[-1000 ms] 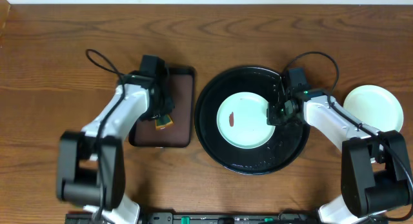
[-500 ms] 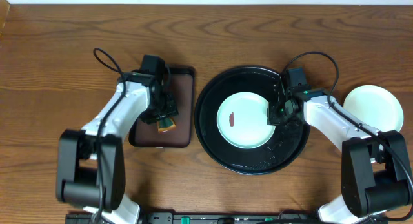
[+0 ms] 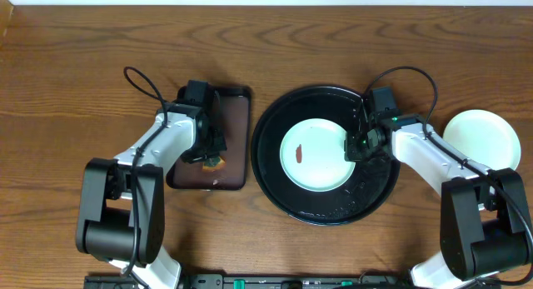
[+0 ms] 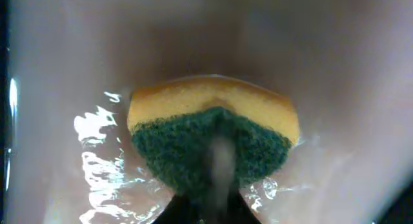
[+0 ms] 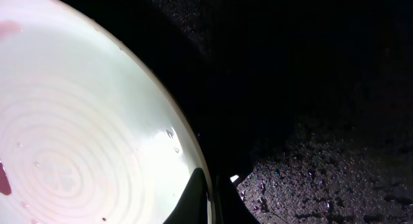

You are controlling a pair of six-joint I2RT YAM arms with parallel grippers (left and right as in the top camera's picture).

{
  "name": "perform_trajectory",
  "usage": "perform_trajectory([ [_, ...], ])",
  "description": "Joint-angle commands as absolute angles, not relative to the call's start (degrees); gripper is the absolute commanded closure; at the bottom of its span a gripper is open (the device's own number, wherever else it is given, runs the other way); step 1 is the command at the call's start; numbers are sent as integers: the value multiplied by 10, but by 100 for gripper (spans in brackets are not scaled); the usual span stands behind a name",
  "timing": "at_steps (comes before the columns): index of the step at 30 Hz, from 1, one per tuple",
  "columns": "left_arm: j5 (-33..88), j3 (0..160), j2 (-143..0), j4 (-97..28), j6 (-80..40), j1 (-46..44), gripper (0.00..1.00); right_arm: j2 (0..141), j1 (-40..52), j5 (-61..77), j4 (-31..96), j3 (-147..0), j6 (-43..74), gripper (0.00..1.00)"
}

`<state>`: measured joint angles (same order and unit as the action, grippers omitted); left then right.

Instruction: Clean dirty plates on tray and stack at the side

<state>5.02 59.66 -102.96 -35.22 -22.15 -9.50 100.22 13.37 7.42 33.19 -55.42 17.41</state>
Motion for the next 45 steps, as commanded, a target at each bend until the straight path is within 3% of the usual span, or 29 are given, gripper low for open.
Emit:
perform_trajectory([
  [1, 112, 608, -1023, -355, -188, -95, 93, 1002, 132, 15, 330, -545, 173, 99],
  [2, 116, 612, -1014, -359, -187, -95, 92, 1002, 132, 15, 330, -545, 173, 99],
  [5, 114, 615, -990, -366, -187, -95, 60, 1002, 132, 15, 330, -545, 173, 99],
  [6, 114, 615, -985, -370, -187, -95, 54, 1002, 132, 15, 330, -545, 173, 99],
  [9, 114, 615, -977, -394, -187, -95, 48, 1002, 132, 15, 330, -545, 173, 99],
  [17, 91, 571, -986, -384, -216, -130, 56, 1002, 132, 15, 329, -545, 173, 99],
  [23, 34, 526, -1000, -322, -243, -145, 92, 1002, 132, 15, 330, -545, 173, 99],
  [29, 34, 548, -996, -354, -225, -145, 93, 1002, 132, 15, 330, -545, 173, 99],
  [30, 33, 554, -993, -361, -225, -144, 89, 1002, 132, 15, 330, -545, 173, 99],
  [32, 34, 563, -987, -370, -227, -144, 64, 1002, 132, 15, 330, -545, 173, 99],
  [35, 33, 578, -965, -377, -242, -143, 55, 1002, 132, 15, 330, -545, 173, 99],
  [40, 3, 577, -944, -366, -284, -129, 54, 1002, 132, 15, 330, -545, 173, 99],
  [45, 4, 555, -947, -326, -292, -135, 61, 1002, 132, 15, 330, -545, 173, 99],
])
